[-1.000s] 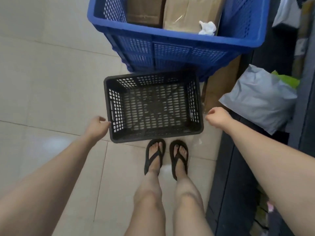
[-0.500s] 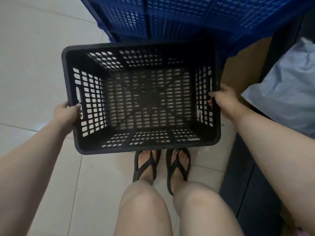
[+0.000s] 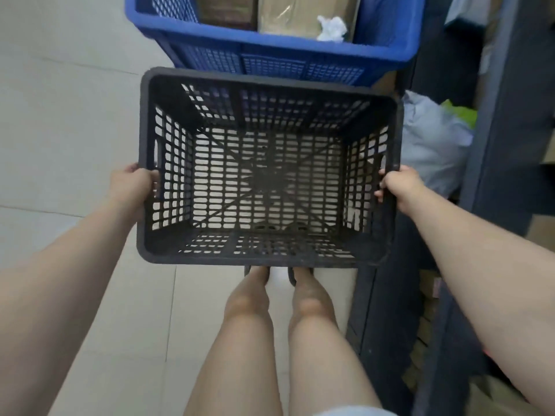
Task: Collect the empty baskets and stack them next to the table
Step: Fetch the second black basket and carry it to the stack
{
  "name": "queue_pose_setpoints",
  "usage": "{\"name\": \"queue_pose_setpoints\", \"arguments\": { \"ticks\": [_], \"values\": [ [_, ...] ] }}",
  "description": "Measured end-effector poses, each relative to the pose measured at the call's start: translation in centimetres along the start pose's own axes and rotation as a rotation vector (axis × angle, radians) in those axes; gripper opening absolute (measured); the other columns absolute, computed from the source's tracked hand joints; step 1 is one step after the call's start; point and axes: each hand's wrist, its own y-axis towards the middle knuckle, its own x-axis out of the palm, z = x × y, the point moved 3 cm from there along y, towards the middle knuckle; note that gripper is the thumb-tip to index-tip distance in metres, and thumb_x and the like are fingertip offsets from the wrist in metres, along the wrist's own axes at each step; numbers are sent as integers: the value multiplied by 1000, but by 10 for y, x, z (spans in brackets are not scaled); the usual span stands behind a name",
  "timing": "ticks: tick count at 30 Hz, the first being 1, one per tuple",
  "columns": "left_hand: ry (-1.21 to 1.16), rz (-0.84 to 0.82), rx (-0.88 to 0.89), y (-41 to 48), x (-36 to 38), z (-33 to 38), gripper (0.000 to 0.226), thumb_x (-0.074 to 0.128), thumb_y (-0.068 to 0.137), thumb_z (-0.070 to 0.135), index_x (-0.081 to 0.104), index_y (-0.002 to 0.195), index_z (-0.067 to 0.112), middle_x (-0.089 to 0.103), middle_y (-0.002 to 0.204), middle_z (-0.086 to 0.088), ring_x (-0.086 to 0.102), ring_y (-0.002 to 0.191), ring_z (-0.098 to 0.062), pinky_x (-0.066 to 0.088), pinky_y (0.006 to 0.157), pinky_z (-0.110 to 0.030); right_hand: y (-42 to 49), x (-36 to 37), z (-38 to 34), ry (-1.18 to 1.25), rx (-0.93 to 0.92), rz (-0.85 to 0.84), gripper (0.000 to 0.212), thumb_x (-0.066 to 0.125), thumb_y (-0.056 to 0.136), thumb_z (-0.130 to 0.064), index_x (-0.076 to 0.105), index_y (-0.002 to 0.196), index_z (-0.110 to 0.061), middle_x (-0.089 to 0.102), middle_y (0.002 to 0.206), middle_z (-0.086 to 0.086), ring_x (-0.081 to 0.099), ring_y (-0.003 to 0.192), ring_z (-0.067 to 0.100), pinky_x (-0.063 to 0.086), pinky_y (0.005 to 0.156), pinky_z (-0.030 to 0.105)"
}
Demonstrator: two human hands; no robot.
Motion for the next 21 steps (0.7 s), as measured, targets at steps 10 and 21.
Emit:
{"name": "queue_pose_setpoints", "arguments": {
  "ticks": [10, 21],
  "values": [
    [100, -143, 210, -93, -28, 106, 34, 59, 80, 1, 54, 114, 7, 57, 71, -3, 54, 50, -13, 47, 49, -25, -148, -91, 37, 181, -23, 233, 31, 35, 84, 6, 55, 92, -17, 55, 80, 11, 51, 54, 20, 44, 49, 30],
    [568, -658, 685, -220, 20, 145, 12, 46, 61, -7, 47, 58, 5, 45, 32, -3, 41, 33, -22, 33, 36, -20, -369, -74, 255, 725, 218, 576, 29, 38, 89, 8, 51, 103, -13, 53, 82, 12, 52, 55, 21, 43, 47, 31]
  ]
}}
